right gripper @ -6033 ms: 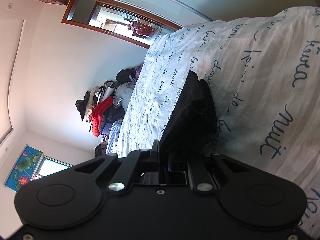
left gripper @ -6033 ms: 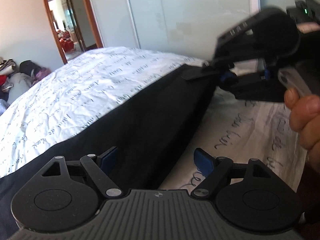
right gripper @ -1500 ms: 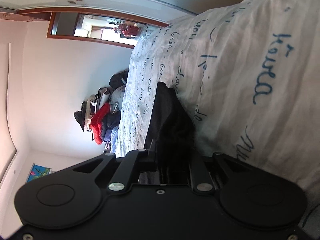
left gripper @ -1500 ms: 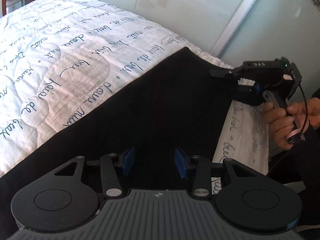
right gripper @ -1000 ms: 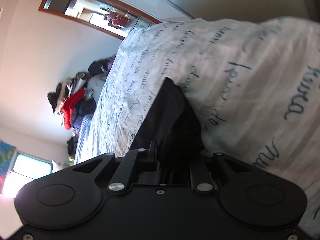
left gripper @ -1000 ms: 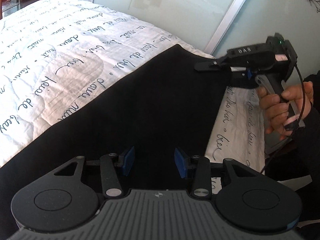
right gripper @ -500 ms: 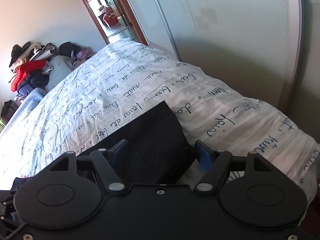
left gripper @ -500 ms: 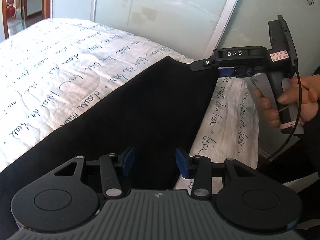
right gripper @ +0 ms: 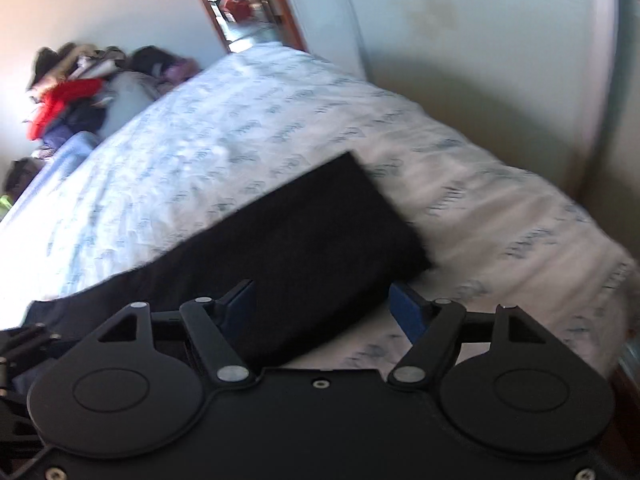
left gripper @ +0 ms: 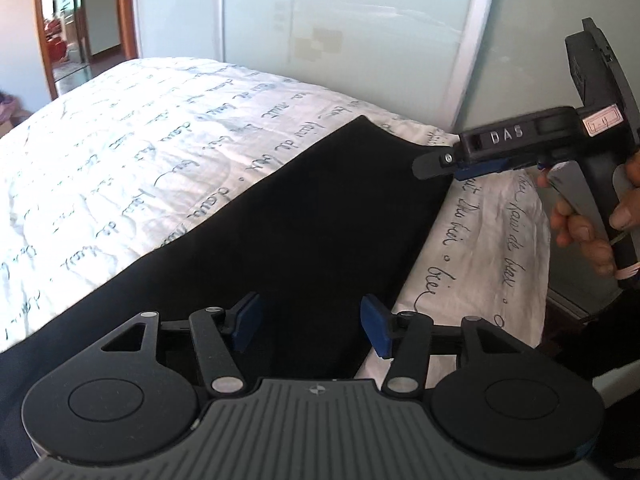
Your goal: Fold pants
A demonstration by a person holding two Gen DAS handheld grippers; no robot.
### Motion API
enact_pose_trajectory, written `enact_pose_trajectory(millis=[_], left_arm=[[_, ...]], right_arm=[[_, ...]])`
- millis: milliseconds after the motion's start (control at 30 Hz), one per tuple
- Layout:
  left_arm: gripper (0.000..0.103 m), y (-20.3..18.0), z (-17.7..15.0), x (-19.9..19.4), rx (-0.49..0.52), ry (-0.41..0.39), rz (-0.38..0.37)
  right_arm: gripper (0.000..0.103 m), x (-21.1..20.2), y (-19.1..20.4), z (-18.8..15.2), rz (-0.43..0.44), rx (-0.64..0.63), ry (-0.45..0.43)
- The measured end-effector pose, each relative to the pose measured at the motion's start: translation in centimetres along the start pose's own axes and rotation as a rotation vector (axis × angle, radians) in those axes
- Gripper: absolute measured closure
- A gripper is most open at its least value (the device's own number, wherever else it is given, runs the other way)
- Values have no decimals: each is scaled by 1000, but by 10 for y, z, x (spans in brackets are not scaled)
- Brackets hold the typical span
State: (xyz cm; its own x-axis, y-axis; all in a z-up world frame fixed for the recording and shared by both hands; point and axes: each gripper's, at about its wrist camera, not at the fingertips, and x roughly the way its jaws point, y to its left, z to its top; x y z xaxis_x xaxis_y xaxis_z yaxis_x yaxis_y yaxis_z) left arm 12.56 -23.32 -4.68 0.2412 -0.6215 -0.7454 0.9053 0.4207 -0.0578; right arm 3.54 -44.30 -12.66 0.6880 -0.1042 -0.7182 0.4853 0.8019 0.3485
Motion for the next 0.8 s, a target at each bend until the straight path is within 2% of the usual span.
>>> enact_pose_trajectory(millis=[100,233,300,333,467,533,733,767,800], left_arm=[[43,2,-4,-4,-3,2,1],[38,4,-8,-5,-4,5,-4],[37,3,-9,-4,-10,8,-4],[37,2,-9,-4,-11,8,-8],[37,-2,-10,-8,-6,0,-24],[37,-3,-12,-9,-7,-1,-21],[36,-2,-16,-10,-15,6,-14],[36,-2,-17,-11,-18,8,-13],[36,-1,-17,-11,-20,9,-14]], right_arm=[[30,3,-26,12,13,137,15],[25,27,-92,19,75,501,123],[1,30,-108,17,179,633,93],[0,32,-106,18,191,639,90],[0,33,-78,19,110,515,70],[0,35,-69,15,129,451,41],[1,41,-72,9,183,459,29],[10,40,-70,9,167,447,26],[30,38,-66,8,128,425,23]])
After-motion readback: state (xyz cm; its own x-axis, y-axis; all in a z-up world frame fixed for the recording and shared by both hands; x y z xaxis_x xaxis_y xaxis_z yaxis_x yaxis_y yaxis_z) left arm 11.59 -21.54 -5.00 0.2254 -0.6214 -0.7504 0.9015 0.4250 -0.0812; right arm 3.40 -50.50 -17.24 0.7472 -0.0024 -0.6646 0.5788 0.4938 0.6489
